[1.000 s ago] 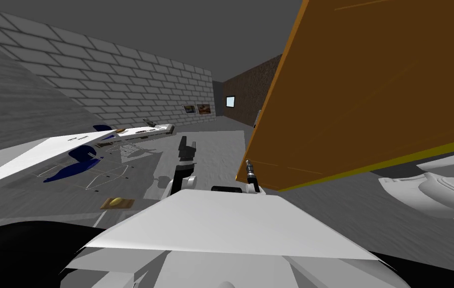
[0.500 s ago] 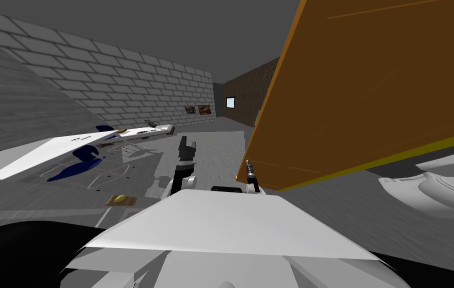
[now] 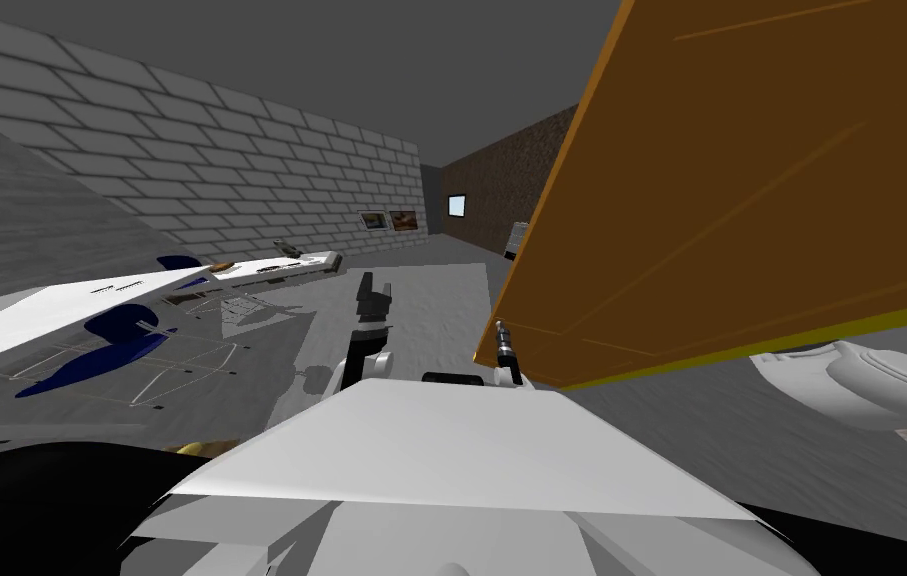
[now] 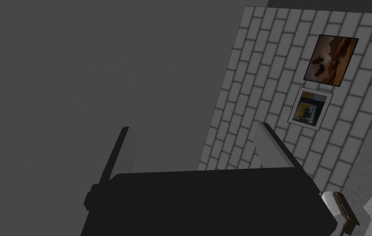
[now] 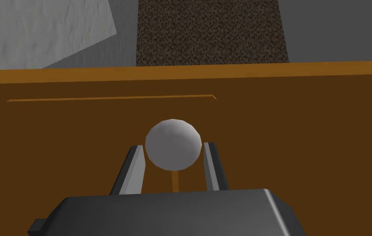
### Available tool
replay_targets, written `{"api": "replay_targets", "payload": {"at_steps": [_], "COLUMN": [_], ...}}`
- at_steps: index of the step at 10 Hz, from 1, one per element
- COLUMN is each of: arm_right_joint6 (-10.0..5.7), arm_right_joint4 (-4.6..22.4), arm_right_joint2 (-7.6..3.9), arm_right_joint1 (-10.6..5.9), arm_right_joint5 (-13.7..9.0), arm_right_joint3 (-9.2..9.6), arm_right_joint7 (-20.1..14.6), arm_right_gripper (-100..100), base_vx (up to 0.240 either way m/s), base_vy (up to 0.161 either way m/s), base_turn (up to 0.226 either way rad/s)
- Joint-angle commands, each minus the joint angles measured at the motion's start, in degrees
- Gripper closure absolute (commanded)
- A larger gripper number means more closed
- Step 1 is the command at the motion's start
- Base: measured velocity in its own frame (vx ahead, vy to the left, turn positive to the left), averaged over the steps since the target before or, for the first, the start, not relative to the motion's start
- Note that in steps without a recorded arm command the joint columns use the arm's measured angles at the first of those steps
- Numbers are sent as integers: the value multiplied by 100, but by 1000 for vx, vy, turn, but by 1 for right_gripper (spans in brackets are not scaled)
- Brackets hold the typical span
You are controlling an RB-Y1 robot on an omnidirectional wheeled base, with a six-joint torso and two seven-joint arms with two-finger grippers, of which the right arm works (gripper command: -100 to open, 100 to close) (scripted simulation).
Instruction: Push the door open
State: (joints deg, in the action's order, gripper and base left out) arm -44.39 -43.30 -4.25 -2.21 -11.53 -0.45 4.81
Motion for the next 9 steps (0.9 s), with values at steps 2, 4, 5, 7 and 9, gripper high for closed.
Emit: {"api": "replay_targets", "payload": {"at_steps": [2,4,5,7,9], "arm_right_joint6": [0,11,31,45,54], "arm_right_joint4": [13,19,30,37,77], "arm_right_joint2": [-34,-35,-30,-18,-14], "arm_right_joint1": [-49,-59,-77,-91,-73], "arm_right_joint5": [-117,-160,-237,-294,-296], "arm_right_joint3": [-229,-309,-454,-561,-561], "arm_right_joint7": [75,99,142,174,167], "arm_right_gripper": [100,100,100,100,100], "base_vx": [209,164,160,190,142], "base_vy": [76,64,57,87,38], "base_turn": [-76,-63,-67,-84,-47]}}
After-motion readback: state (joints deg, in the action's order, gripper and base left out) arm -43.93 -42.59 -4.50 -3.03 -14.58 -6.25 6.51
